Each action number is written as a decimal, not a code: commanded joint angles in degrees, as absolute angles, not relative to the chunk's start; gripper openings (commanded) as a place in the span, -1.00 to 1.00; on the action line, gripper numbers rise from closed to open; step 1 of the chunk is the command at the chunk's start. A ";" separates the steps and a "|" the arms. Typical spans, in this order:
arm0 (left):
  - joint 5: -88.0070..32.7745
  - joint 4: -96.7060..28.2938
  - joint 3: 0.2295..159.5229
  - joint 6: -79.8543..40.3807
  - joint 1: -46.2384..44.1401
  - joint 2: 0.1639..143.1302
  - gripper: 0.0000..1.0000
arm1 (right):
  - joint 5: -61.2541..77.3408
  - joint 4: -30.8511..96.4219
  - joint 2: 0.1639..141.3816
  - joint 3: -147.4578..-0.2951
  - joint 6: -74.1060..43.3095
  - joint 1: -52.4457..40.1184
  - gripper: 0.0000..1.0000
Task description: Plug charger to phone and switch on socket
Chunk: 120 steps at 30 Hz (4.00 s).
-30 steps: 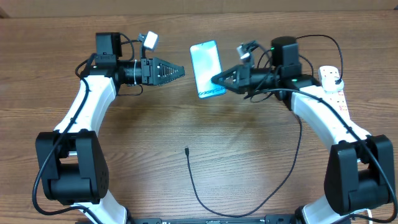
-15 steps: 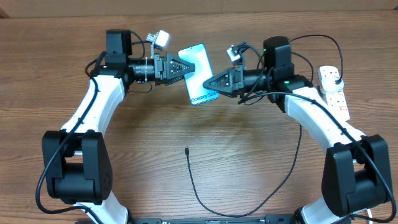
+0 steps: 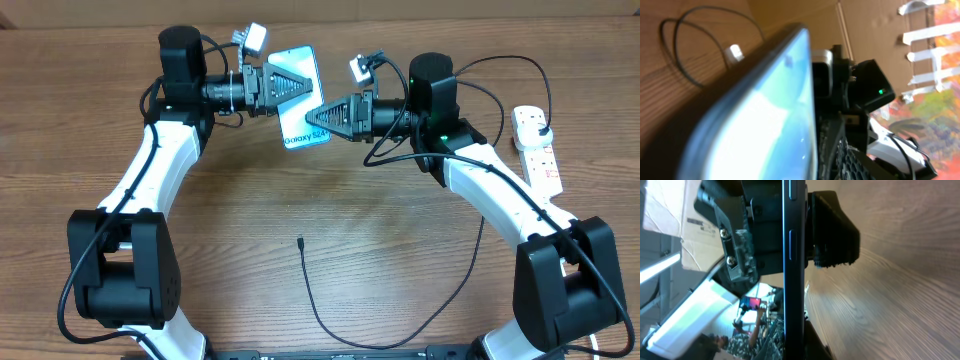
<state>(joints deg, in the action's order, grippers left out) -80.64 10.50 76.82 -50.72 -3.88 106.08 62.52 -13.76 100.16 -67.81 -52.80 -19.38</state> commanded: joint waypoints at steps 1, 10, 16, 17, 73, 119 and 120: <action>-82.13 17.41 77.41 -62.98 -3.60 104.77 0.08 | 60.20 -16.10 99.55 -68.62 -57.01 -19.40 -0.92; -82.56 37.85 77.41 -78.91 -3.73 104.77 0.04 | 57.87 -17.12 99.57 -68.62 -56.82 -19.40 -0.92; -82.52 37.80 77.41 -78.89 -3.68 104.77 -0.05 | 56.95 -19.70 99.57 -68.62 -57.28 -19.38 -0.92; -82.54 37.78 77.41 -78.89 -3.68 104.77 -0.07 | 56.58 -19.70 99.57 -68.62 -57.28 -19.38 -0.92; -83.83 18.41 77.38 -57.41 -5.28 104.84 -0.92 | 61.95 -26.39 99.55 -68.64 -63.46 -15.49 0.57; -58.28 -70.72 77.34 -12.82 -16.91 104.88 -0.91 | 11.55 44.03 99.57 -68.64 -40.21 -7.64 1.00; -58.02 -70.74 77.34 -12.80 -17.26 104.88 -0.91 | 11.55 44.03 99.57 -68.64 -40.21 -7.64 1.00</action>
<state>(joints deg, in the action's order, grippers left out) -56.51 -70.52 76.51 -14.35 -15.88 106.10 12.56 44.18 99.50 -68.23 -40.47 -7.70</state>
